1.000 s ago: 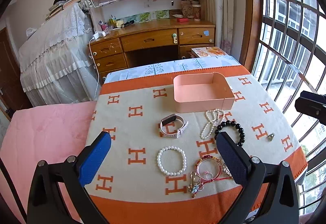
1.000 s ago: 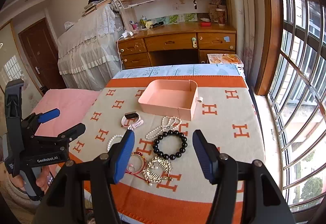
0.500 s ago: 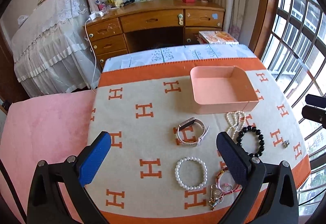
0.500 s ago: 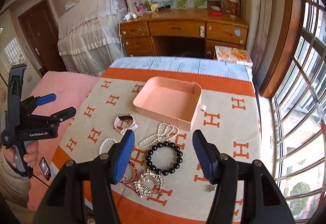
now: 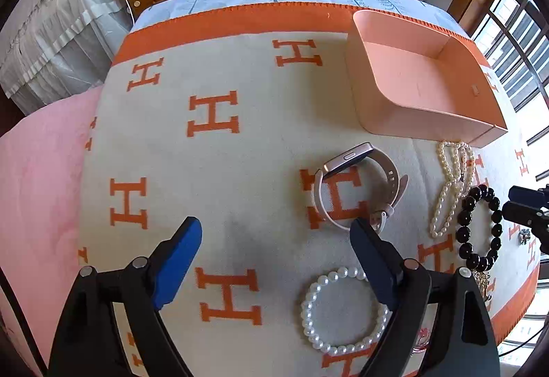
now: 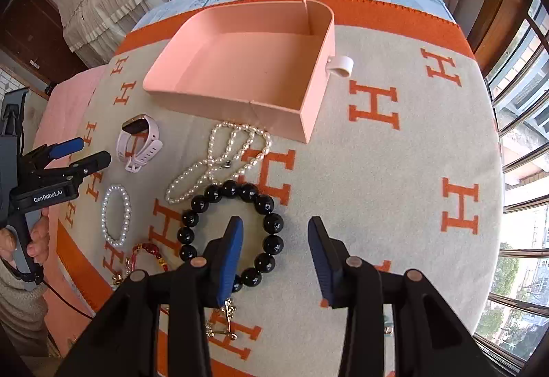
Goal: Organize jewelry
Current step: 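Grasp the white smartwatch with the left tool while the right tool grasps the black bead bracelet, then lower the watch into the pink box with the left tool while the right tool drops the bracelet in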
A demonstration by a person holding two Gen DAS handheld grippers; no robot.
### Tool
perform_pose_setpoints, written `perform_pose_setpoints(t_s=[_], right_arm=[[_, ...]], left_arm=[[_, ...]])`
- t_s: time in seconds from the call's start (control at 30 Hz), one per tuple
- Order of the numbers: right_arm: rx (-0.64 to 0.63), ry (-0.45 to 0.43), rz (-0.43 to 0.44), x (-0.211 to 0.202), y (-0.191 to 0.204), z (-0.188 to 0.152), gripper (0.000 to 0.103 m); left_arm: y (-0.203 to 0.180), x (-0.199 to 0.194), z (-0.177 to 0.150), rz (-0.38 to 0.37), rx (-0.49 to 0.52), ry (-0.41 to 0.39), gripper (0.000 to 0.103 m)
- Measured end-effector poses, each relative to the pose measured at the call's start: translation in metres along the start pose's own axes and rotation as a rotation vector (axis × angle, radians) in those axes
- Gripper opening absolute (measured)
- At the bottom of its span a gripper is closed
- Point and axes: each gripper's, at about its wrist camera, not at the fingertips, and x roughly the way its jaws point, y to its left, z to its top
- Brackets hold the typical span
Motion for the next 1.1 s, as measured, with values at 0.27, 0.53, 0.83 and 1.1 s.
perform_pose_setpoints(t_s=[0.27,0.53,0.83,1.1], right_arm=[[-0.079,0.017,-0.053,0.02,0.015,-0.001,0.017],[-0.122,-0.025,-0.053,0.014,0.022,-0.011,0.015],[-0.146,-0.172,0.008,-0.047,0.038,-0.002,0.015],[-0.122,-0.369,0.016,-0.115,0.046,0.032,0.015]], left_arm=[[-0.01,0.016,0.006,-0.01,-0.01,0.054,0.052],[-0.009,0.023,0.022,-0.024,-0.05,0.071,0.005],[-0.025,-0.027,0.019,-0.02,-0.024,-0.017,0.001],[-0.049,-0.112,0.038,-0.04,0.027,-0.195,0.001]])
